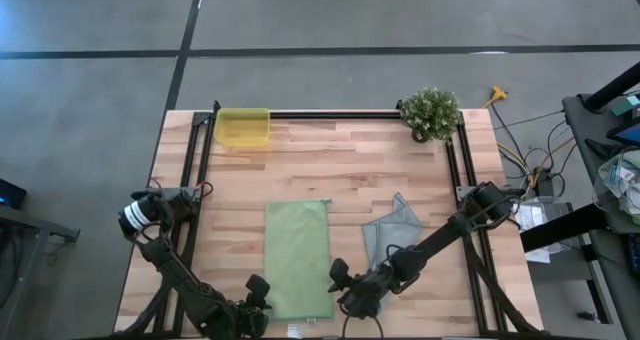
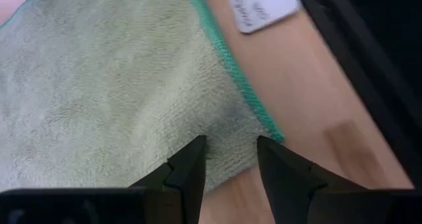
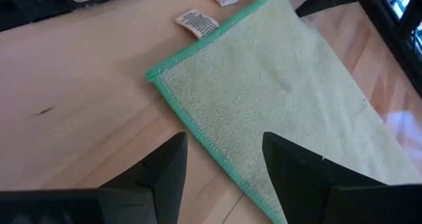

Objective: Roll microfiber towels into tight, uniform cylinder then place into a basket
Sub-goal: Roll the green towel

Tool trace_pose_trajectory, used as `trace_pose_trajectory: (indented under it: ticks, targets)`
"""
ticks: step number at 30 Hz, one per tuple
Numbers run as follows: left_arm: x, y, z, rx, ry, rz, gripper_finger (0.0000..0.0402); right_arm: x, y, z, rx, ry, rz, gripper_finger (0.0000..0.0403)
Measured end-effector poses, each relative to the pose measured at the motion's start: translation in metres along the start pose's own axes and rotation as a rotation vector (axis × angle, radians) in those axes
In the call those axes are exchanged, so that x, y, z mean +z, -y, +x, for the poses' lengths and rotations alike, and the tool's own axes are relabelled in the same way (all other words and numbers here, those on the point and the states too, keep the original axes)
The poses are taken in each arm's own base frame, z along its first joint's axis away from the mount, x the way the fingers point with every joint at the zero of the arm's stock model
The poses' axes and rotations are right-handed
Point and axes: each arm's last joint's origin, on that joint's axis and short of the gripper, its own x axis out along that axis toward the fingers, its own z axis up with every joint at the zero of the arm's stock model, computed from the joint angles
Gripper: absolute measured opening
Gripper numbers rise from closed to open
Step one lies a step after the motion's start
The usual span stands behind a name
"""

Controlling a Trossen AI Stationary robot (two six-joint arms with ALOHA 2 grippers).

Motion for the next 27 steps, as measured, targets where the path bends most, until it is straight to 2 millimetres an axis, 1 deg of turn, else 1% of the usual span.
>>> trace_pose_trajectory:
  ticks: [7, 11, 20, 23, 27]
  targets:
    - [0.005, -0.008, 0.007, 0.022, 0.0, -0.029, 0.0122, -0.009, -0.005, 0.001, 0.017, -0.024, 0.008, 0.0194]
    - [0.005, -0.009, 0.007, 0.016, 0.001, -0.034, 0.0122, -0.013, -0.008, 0.001, 0.038, -0.027, 0.037, 0.0192]
    - [0.011, -0.011, 0.009, 0.002, 0.035, -0.061, 0.0122, -0.008, -0.006, 0.001, 0.02, 0.026, 0.038, 0.0191]
    - [0.012, -0.012, 0.01, 0.003, 0.036, -0.064, 0.0122, -0.011, -0.009, 0.007, 0.025, 0.018, 0.052, 0.0191]
    - [0.013, -0.012, 0.01, 0.002, 0.04, -0.069, 0.0122, -0.011, -0.014, 0.026, 0.031, 0.022, 0.035, 0.0191]
